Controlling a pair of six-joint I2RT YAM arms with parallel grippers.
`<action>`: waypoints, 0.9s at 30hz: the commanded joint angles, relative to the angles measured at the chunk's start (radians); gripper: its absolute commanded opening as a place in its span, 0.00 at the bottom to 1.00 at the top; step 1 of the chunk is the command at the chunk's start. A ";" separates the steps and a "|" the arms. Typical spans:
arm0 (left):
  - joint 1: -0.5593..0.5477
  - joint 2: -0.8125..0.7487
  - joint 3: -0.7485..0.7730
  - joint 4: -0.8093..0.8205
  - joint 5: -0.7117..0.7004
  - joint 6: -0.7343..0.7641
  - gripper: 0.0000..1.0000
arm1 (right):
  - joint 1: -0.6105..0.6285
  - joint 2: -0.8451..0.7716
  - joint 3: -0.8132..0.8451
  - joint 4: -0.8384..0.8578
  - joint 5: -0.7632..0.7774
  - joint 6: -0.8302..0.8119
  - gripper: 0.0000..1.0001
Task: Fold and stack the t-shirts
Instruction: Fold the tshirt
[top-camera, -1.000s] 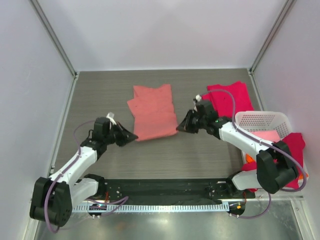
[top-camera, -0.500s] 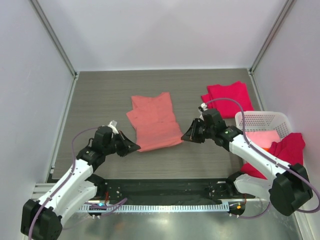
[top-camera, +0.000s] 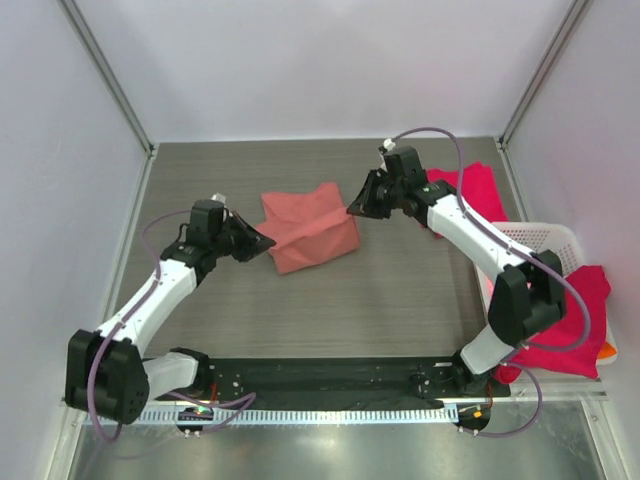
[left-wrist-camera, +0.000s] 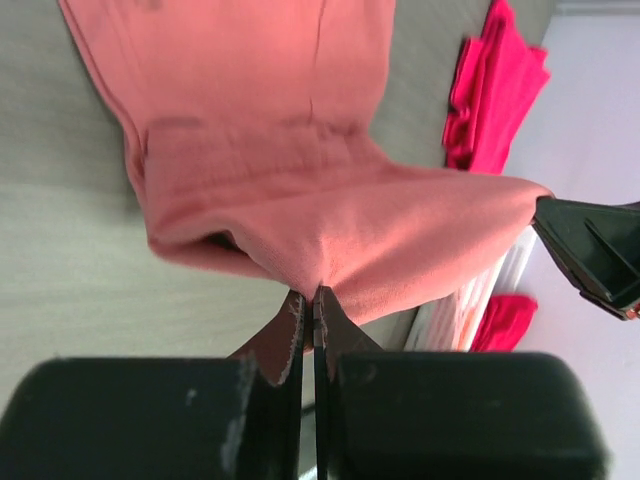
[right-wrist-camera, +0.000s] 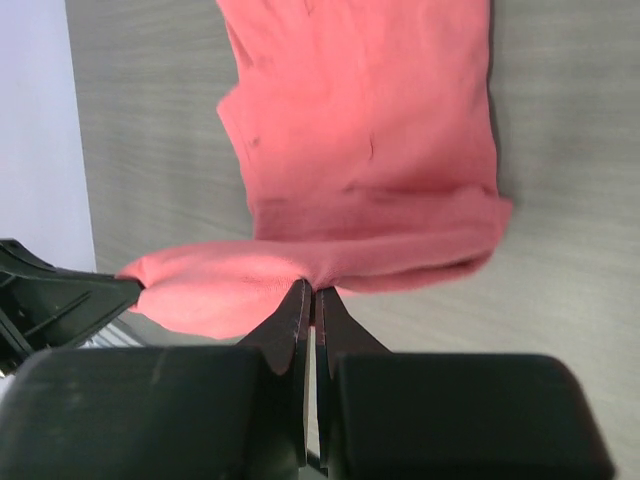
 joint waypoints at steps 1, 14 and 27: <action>0.033 0.080 0.070 0.096 -0.036 0.015 0.00 | -0.045 0.102 0.162 0.019 -0.024 -0.039 0.01; 0.119 0.508 0.388 0.194 -0.088 -0.008 0.00 | -0.139 0.527 0.592 0.094 -0.176 -0.034 0.01; 0.204 0.930 0.714 0.248 -0.093 0.009 0.85 | -0.167 0.912 0.963 0.289 -0.239 0.012 1.00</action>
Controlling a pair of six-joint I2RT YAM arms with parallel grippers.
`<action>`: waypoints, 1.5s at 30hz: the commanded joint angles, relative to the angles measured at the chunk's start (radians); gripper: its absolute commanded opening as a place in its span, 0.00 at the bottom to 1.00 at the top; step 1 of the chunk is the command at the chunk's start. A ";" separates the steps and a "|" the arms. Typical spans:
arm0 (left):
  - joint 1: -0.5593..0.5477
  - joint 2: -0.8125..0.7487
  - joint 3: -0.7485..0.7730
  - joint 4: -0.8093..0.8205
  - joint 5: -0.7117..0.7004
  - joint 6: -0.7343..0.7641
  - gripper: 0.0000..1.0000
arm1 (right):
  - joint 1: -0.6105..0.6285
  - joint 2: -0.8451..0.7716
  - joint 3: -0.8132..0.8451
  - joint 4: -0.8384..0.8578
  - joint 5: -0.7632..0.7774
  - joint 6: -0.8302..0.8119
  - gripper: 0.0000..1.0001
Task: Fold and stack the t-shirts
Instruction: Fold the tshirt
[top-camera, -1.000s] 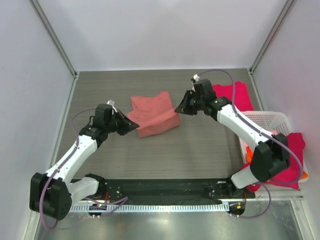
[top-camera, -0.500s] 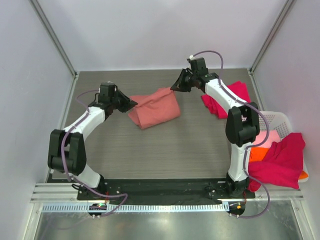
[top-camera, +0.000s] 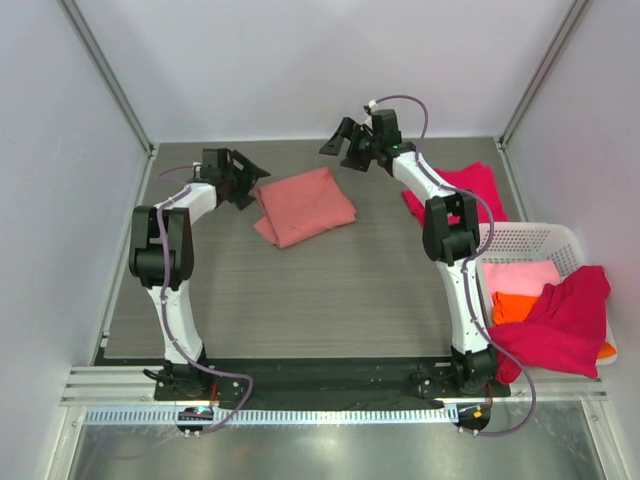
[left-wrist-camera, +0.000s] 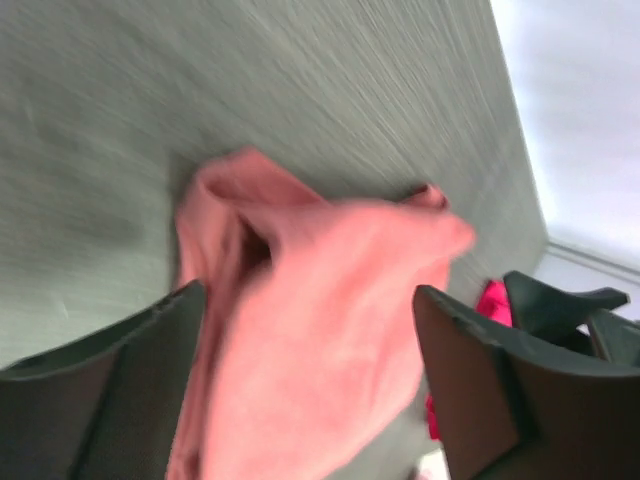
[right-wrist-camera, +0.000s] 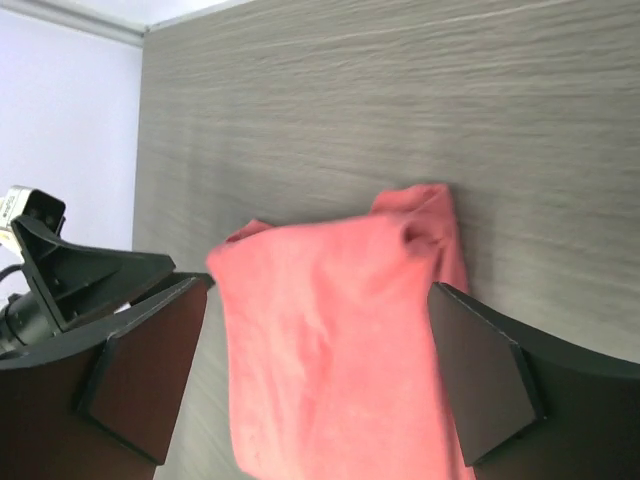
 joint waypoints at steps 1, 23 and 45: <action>0.014 0.048 0.079 0.027 -0.006 0.035 0.89 | -0.015 -0.006 0.035 0.094 -0.006 -0.016 1.00; 0.009 0.032 -0.102 0.081 -0.012 0.240 0.79 | 0.016 -0.238 -0.631 0.177 -0.098 -0.207 0.50; -0.037 0.190 0.027 0.184 0.124 0.255 0.52 | -0.021 -0.659 -0.848 -0.151 0.795 -0.333 0.71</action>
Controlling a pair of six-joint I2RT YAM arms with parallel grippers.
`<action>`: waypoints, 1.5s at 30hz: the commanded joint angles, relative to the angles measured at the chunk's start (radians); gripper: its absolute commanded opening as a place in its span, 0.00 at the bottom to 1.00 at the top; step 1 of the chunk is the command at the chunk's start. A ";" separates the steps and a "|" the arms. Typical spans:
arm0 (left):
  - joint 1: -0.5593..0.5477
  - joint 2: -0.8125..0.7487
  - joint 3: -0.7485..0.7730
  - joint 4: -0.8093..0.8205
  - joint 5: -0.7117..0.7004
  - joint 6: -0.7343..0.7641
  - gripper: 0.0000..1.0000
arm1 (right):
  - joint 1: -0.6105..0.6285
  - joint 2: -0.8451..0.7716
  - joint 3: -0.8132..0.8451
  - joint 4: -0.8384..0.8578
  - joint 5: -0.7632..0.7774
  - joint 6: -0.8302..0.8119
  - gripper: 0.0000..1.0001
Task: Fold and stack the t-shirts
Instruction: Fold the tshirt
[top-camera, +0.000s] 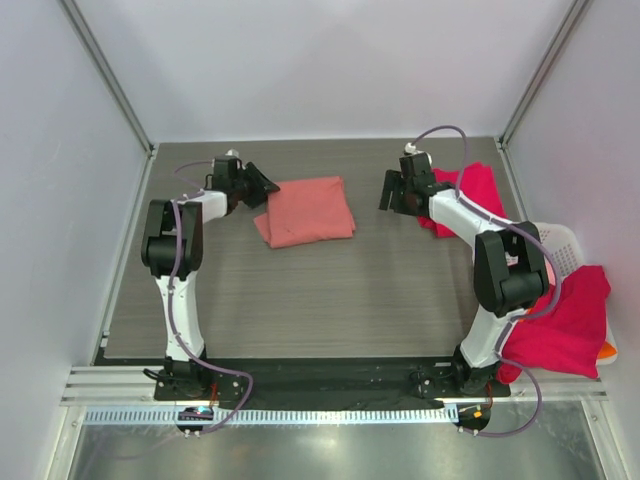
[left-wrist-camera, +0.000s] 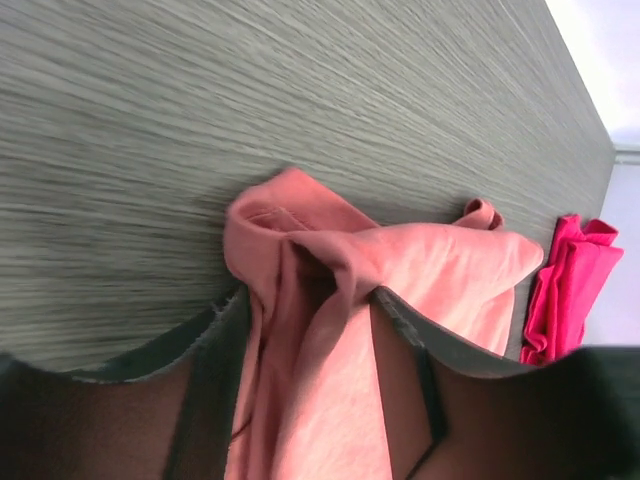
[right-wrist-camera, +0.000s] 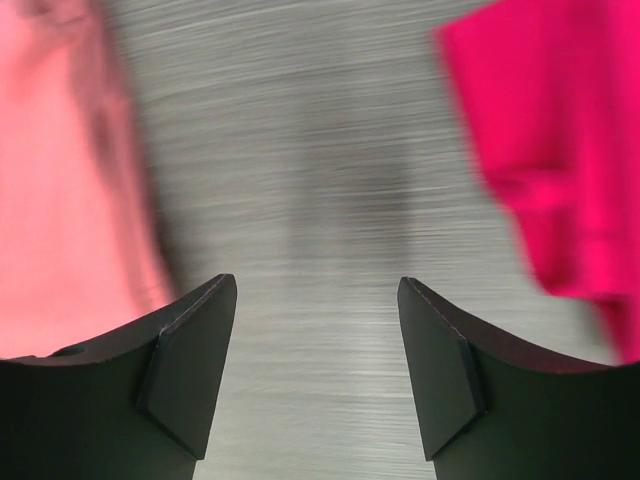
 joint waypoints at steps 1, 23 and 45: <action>-0.016 0.029 0.025 -0.045 0.008 0.028 0.43 | -0.005 0.030 0.080 -0.132 0.321 -0.062 0.72; -0.013 -0.034 0.014 -0.093 -0.012 0.051 0.00 | -0.019 0.365 0.347 -0.370 0.761 -0.151 0.52; 0.160 -0.077 0.023 -0.191 0.046 0.083 0.00 | 0.317 0.199 0.470 -0.392 0.221 0.010 0.73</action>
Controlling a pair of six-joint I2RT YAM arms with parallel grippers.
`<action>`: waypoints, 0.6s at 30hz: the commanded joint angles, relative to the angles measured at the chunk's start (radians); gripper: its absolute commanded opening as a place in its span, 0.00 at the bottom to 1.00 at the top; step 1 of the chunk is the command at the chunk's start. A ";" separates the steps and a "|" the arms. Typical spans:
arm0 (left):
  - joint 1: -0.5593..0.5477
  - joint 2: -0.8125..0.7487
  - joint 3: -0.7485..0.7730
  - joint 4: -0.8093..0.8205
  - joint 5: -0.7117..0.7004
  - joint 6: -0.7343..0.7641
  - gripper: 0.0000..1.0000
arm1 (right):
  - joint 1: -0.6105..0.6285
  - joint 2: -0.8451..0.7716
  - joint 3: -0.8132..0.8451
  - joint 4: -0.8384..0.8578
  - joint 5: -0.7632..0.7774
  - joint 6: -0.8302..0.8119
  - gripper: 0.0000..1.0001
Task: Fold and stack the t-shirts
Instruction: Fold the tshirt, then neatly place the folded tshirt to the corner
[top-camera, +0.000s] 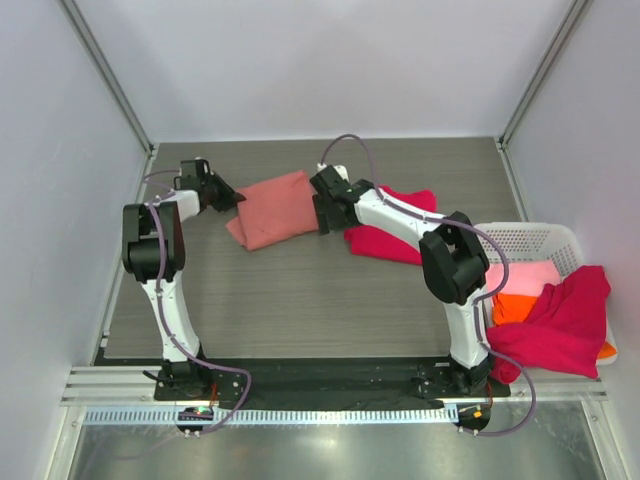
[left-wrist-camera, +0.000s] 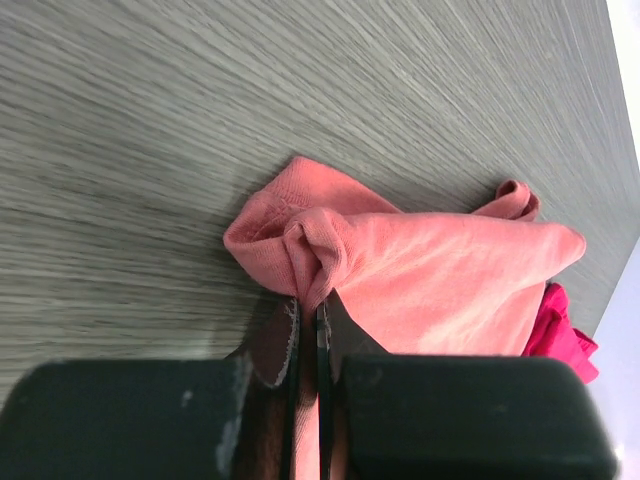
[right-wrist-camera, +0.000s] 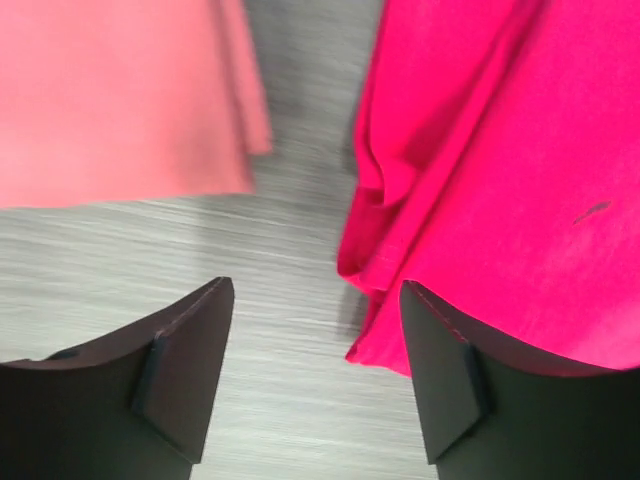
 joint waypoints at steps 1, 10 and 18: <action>0.001 -0.024 0.050 -0.029 0.029 0.030 0.00 | -0.073 -0.071 0.098 0.002 -0.109 0.032 0.74; -0.001 0.029 0.088 -0.027 0.052 0.014 0.00 | -0.169 0.073 0.252 0.223 -0.483 0.005 0.82; 0.001 0.056 0.122 -0.024 0.061 0.005 0.00 | -0.214 0.280 0.431 0.284 -0.631 0.038 0.77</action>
